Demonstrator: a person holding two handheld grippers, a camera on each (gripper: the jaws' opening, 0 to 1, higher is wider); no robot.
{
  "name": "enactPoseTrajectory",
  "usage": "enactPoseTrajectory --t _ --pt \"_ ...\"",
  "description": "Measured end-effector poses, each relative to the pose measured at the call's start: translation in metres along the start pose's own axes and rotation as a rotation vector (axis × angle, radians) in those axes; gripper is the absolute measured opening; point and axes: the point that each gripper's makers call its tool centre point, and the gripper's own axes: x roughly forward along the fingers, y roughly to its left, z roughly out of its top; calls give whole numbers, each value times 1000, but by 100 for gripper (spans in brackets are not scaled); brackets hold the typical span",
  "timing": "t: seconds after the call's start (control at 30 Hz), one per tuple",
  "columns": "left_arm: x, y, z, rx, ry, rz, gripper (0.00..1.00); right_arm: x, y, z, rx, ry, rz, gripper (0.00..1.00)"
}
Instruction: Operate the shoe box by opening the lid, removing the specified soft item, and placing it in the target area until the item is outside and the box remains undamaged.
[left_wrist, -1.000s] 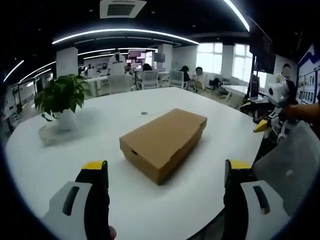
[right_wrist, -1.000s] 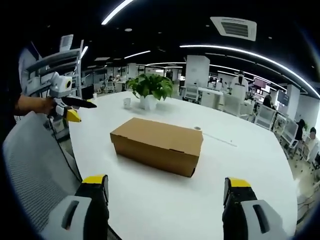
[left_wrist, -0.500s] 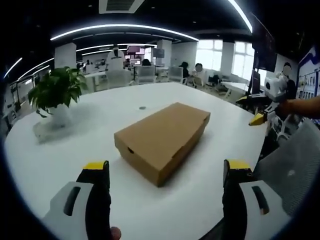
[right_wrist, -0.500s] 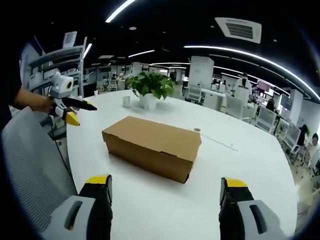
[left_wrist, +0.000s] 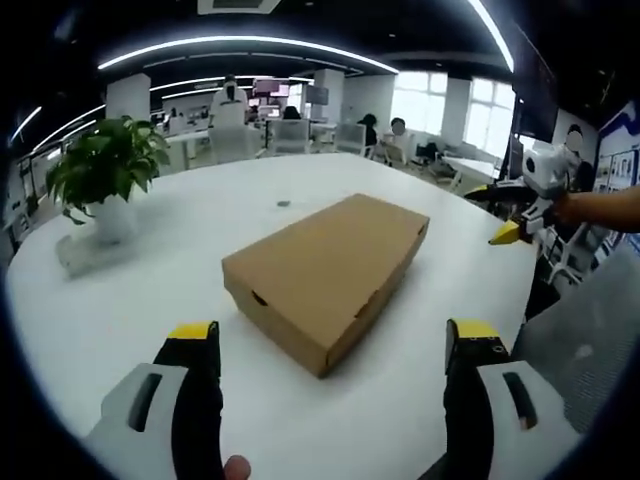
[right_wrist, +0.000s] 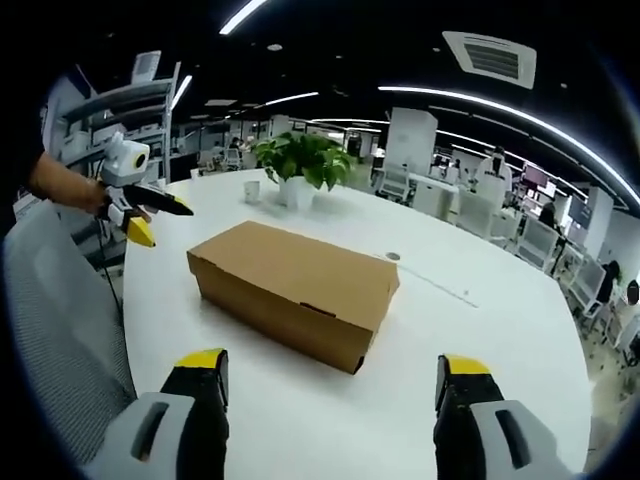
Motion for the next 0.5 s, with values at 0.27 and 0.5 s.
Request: enactPoseTrajectory --t 0.27,0.5 --pt "15 0 -3 -5 22 7 90 15 -9 -6 12 25 12 83" --pt "22 -5 -4 -13 30 8 89 24 -14 -10 6 46 25 80"
